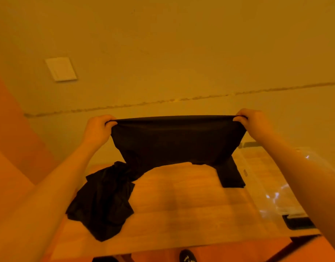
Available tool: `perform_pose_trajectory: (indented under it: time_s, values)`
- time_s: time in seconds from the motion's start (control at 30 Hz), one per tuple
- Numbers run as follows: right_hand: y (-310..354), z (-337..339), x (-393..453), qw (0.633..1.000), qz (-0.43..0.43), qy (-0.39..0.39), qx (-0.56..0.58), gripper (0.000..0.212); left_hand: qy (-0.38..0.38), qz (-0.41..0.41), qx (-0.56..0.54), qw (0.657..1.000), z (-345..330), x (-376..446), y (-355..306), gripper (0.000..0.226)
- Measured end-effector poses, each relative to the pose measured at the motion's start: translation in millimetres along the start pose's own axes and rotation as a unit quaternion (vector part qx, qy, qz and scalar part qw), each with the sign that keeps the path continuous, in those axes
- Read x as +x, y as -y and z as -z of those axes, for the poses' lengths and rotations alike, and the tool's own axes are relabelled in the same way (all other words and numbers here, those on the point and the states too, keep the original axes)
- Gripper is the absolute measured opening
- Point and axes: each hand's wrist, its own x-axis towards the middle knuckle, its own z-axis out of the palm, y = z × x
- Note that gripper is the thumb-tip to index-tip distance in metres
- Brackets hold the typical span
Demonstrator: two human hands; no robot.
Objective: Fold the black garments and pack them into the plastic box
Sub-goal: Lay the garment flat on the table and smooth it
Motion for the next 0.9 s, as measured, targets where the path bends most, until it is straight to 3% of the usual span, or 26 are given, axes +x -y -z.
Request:
perform_pose_trajectory:
  time_s: [0.5,0.67,0.8,0.9]
  values:
    - [-2.0,10.4,-48.1,0.997,-0.002,-0.018,0.069,0.015,-0.016,0.041,-0.053,0.998,11.5,-55.7,21.3,0.015]
    - [-13.6,13.2,-87.2,0.993,-0.029,0.05,0.104,0.016,0.086,0.064,-0.085,0.991,19.8,-92.8,27.6,0.012]
    - [-29.8,19.8,-102.3,0.98,-0.077,0.131,0.126,0.024,0.2,0.107,-0.13,0.965,28.8,-110.6,34.2,0.016]
    - [-31.9,18.9,-101.1,0.97,-0.106,0.161,0.146,0.029,0.241,0.12,-0.141,0.953,28.9,-106.2,39.5,0.016]
